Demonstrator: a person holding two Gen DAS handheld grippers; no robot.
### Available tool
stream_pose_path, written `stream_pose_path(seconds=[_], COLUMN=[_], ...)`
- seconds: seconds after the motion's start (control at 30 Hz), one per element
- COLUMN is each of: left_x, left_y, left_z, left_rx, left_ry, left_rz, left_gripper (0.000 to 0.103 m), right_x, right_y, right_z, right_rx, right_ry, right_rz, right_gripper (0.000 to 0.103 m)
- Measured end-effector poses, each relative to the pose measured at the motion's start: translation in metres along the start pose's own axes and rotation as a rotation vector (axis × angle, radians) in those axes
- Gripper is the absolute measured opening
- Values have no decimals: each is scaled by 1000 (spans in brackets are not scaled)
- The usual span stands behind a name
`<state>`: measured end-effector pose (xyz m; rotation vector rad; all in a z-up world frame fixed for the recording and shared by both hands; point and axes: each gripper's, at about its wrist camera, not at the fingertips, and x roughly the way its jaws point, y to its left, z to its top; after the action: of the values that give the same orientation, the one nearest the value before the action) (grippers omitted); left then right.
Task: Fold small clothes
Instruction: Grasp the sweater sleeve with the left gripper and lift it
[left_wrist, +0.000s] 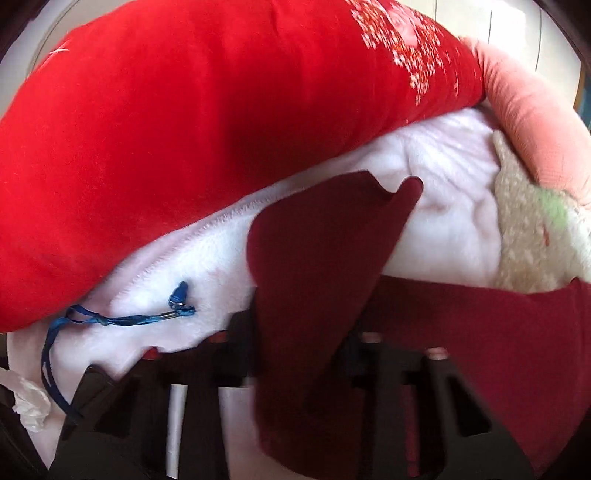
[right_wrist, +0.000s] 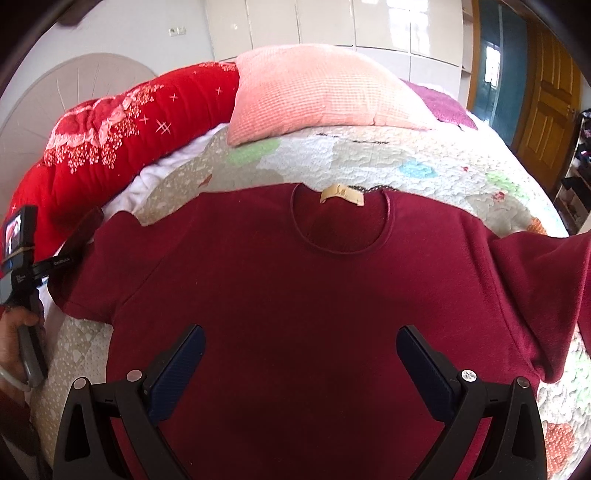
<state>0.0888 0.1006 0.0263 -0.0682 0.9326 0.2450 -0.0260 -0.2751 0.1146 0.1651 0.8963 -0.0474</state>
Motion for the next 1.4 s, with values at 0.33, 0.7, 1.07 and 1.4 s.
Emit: stream_pose_path(seconds=[0.33, 0.7, 1.07, 1.4], left_x=[-111, -156, -125, -169], left_y=[-37, -196, -239, -175], left_z=[0, -64, -122, -127], left_rx=[-39, 168, 252, 300], left_ry=[-116, -40, 119, -2], left_rz=[-444, -704, -644, -590], left_gripper=[12, 12, 20, 25], right_x=[-14, -39, -22, 34], right_y=[-21, -69, -113, -55], right_z=[4, 5, 2, 5], right_rx=[60, 195, 277, 40], right_ry=[-27, -89, -65, 40], right_rz=[-8, -1, 87, 97], right_gripper=[103, 103, 103, 95])
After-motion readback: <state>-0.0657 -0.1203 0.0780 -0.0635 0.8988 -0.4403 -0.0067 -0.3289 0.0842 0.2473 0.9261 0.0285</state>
